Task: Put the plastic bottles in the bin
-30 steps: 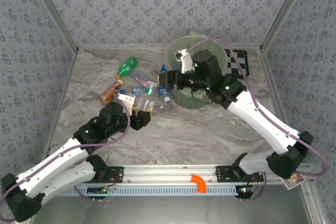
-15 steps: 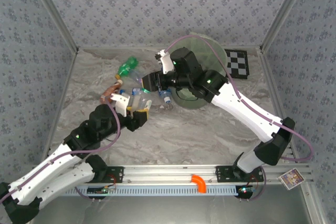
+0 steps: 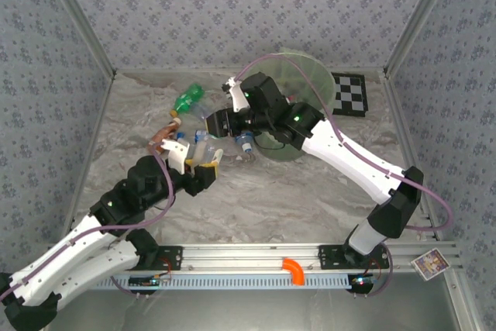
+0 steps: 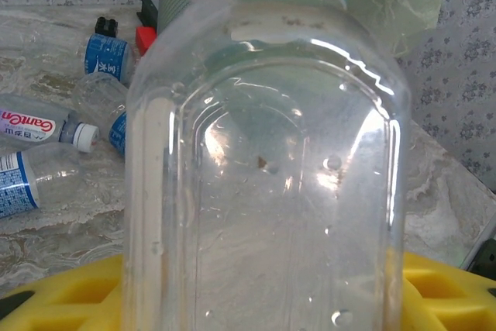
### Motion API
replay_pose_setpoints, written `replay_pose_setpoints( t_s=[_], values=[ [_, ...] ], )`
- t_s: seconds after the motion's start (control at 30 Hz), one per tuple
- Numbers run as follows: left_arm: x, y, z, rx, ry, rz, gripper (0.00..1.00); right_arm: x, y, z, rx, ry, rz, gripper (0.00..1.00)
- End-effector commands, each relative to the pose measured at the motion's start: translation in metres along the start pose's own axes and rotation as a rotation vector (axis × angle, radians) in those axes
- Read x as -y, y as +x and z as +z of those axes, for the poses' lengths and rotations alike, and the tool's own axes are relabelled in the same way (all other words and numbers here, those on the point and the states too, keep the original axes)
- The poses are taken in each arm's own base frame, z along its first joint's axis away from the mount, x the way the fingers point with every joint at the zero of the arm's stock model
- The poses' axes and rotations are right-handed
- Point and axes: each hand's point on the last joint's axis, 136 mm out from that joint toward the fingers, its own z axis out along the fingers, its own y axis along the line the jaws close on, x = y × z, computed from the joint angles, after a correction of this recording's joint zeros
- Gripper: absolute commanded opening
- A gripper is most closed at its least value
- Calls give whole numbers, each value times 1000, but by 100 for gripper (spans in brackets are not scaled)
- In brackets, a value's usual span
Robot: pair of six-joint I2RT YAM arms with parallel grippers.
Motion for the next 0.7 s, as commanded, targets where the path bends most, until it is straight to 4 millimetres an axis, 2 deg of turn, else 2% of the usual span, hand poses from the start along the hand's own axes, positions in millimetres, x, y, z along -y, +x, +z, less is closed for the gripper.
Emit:
replay_pose_setpoints(
  t_s=[0.0, 0.17, 0.27, 0.3, 0.33, 0.5, 0.67],
  values=[
    [16, -35, -13, 109, 52, 26, 51, -8, 5, 5, -34, -47, 10, 44],
    [16, -36, -13, 110, 45, 16, 61, -16, 0, -4, -20, -91, 24, 35],
    [15, -38, -15, 118, 41, 9, 85, -17, -7, -17, 3, -87, 22, 35],
    [14, -39, -16, 123, 34, 4, 96, -16, -12, -23, 20, -81, 21, 35],
    [11, -40, -18, 129, 21, -1, 100, -14, -18, -30, 43, -69, 17, 35],
    [5, -43, -26, 146, -16, -10, 100, 0, -49, -72, 173, -21, 17, 35],
    [-1, -43, -34, 164, -39, -17, 100, 24, -87, -129, 338, 57, 28, 35]
  ],
)
